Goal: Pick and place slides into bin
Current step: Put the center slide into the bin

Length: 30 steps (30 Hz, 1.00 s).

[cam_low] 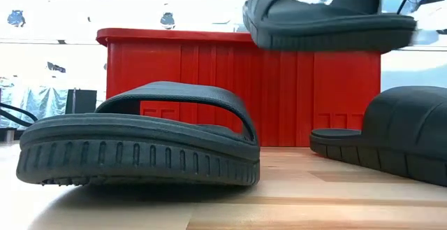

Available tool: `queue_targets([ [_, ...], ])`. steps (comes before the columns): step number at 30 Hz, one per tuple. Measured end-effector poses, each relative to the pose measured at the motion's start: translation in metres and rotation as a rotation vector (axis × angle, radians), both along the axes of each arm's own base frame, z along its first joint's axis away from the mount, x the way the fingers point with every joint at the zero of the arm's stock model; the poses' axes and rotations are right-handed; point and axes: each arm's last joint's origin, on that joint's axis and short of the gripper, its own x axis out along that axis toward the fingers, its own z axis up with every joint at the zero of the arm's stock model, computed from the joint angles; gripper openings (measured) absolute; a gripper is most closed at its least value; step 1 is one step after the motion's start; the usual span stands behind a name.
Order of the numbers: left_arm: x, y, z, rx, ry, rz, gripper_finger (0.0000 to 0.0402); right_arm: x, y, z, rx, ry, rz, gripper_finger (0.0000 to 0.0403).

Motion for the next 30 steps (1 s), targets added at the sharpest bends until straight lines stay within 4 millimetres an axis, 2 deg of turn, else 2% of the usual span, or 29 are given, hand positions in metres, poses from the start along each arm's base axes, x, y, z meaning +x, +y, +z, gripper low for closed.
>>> queue_targets([
  [7, 0.002, 0.000, 0.015, -0.101, -0.135, 0.035, 0.0176, -0.008, -0.005, 0.025, -0.082, -0.066, -0.013, 0.0000],
  [13, 0.018, -0.002, 0.020, -0.189, -0.233, 0.136, 0.0176, -0.017, -0.010, 0.039, -0.078, -0.115, -0.019, 0.0000],
  [19, 0.052, 0.000, 0.030, -0.100, -0.213, 0.297, 0.0176, -0.019, -0.011, 0.041, -0.075, -0.123, -0.019, 0.0000],
  [22, 0.074, 0.001, 0.039, -0.038, -0.123, 0.340, 0.0176, -0.020, -0.009, 0.041, -0.076, -0.122, -0.013, 0.0000],
  [27, 0.111, -0.003, 0.056, 0.188, 0.093, 0.426, 0.0176, -0.023, -0.004, 0.041, -0.074, -0.123, 0.005, 0.0000],
  [30, 0.132, -0.005, 0.066, 0.264, 0.180, 0.477, 0.0176, -0.025, 0.000, 0.041, -0.073, -0.123, 0.020, 0.0000],
])
